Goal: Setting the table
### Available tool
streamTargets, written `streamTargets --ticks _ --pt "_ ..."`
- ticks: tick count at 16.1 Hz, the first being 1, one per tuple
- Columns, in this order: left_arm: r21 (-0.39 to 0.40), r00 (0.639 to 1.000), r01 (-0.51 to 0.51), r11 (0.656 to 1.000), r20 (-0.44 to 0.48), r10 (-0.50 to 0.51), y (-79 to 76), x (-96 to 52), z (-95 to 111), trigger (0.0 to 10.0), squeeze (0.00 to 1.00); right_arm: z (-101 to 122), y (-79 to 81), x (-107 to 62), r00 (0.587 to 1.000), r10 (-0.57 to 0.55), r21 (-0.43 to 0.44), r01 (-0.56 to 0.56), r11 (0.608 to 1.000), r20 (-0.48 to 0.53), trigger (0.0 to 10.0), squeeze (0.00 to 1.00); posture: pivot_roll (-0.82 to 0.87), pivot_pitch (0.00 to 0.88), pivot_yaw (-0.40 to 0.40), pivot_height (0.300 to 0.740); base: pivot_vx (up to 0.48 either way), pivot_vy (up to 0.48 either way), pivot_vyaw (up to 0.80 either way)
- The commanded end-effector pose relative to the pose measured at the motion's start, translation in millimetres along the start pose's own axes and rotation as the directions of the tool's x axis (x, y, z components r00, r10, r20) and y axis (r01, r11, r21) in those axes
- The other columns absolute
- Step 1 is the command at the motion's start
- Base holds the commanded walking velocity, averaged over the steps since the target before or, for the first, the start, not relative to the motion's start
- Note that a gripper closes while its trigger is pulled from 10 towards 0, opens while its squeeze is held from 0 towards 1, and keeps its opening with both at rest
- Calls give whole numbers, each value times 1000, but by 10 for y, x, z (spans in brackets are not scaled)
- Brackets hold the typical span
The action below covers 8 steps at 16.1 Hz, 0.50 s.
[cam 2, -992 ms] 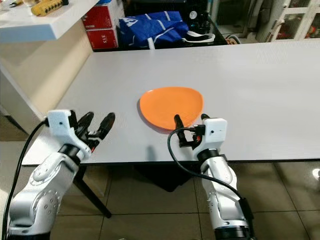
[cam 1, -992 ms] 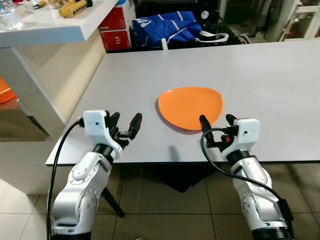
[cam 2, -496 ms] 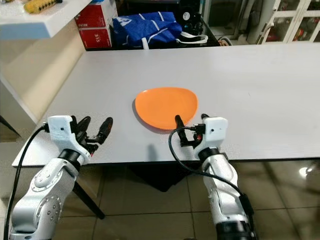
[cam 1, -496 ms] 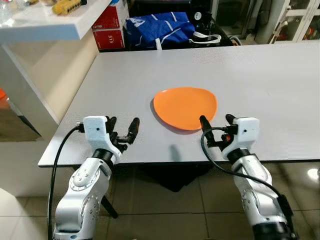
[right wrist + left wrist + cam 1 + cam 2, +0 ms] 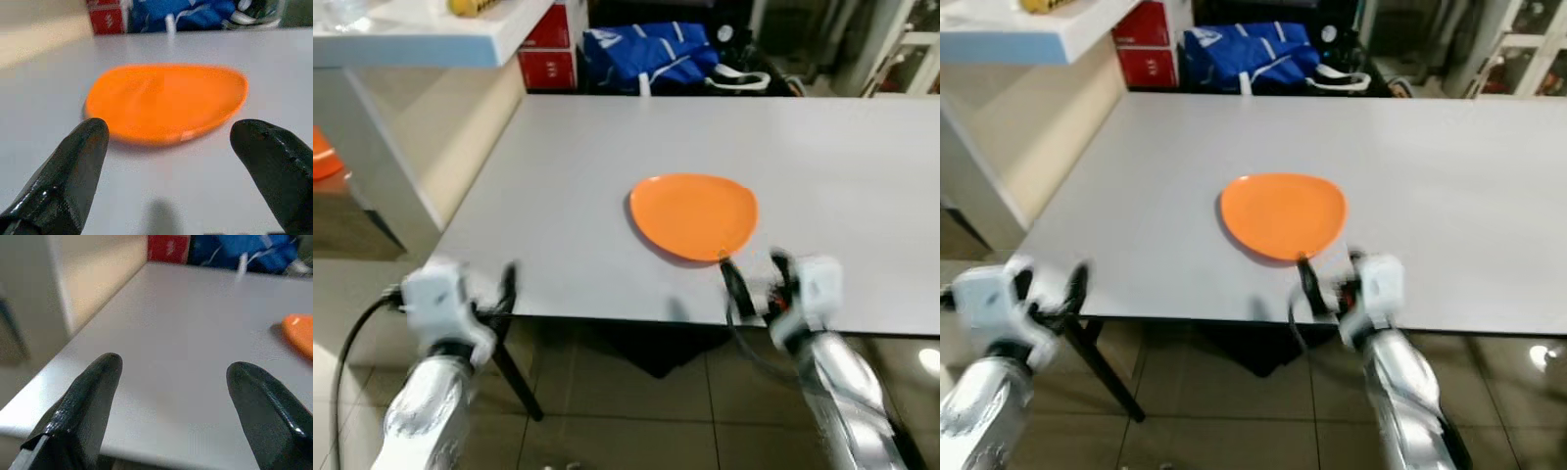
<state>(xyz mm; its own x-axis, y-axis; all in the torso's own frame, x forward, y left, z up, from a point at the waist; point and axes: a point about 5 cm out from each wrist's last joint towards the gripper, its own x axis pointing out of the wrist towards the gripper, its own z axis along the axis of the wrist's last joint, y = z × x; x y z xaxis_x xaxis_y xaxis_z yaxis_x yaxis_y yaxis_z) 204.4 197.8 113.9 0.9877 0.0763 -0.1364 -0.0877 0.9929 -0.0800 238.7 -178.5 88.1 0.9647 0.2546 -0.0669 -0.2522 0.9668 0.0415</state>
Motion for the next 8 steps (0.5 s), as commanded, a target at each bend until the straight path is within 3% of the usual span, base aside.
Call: streamTargets --ticks 1,4,8 --pt "-8 996 86 996 0 -86 -156 -50 -23 10000 0 85 39 -12 999 43 -38 -42 998 33 10000 0 -164 0 72 736 0 0 0" --pt "-59 990 143 988 18 -142 -206 -36 -8 10000 0 90 26 -16 999 19 -36 -18 999 51 10000 0 -180 0 92 736 0 0 0" --pt "-24 982 185 982 46 -184 -276 78 81 10000 0 67 37 -30 999 13 -34 -12 999 42 10000 0 -192 0 99 736 0 0 0"
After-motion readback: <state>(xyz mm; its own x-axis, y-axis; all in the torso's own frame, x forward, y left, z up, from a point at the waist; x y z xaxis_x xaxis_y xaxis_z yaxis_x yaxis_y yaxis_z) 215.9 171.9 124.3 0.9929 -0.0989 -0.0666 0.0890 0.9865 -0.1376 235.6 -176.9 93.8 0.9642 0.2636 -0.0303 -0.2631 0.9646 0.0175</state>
